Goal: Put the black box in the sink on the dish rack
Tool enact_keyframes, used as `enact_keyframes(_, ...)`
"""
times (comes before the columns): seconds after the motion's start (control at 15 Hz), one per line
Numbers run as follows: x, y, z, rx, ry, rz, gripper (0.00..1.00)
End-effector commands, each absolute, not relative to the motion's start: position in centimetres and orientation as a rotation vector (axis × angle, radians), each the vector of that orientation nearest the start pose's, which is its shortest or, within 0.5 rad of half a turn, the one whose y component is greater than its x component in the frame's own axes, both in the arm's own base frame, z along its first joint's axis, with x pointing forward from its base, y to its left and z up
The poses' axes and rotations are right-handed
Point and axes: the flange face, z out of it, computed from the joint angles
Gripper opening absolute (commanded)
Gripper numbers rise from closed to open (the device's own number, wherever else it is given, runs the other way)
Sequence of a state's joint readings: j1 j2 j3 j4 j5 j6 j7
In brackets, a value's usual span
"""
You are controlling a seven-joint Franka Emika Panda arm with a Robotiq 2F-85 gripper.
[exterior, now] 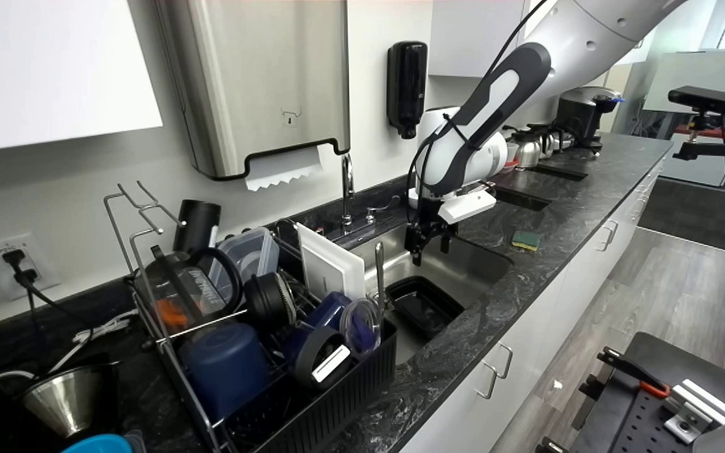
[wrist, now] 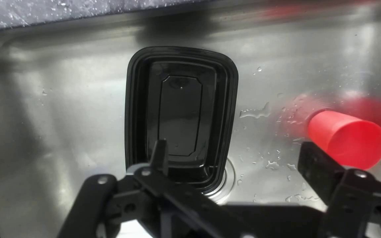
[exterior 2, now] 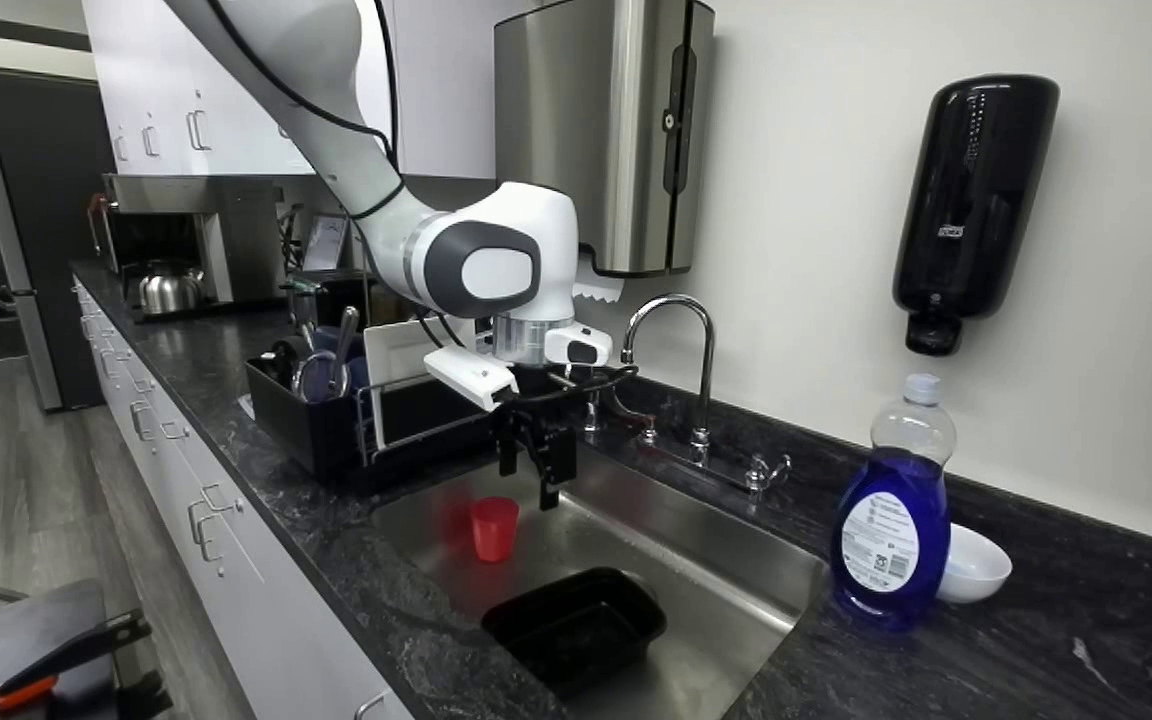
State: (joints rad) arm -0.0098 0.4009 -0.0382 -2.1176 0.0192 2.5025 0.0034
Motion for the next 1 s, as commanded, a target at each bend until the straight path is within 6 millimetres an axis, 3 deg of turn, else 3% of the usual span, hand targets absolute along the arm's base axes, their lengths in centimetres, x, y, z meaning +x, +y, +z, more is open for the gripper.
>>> enact_keyframes(0.0,57.6,-2.8,22.0,-3.143,0.1,0.026,1.0)
enact_keyframes(0.33,57.8,-3.0,19.9,-3.128,0.12,0.039,1.0)
enact_keyframes(0.93,58.6,-3.1,12.2,-3.128,0.136,0.037,1.0)
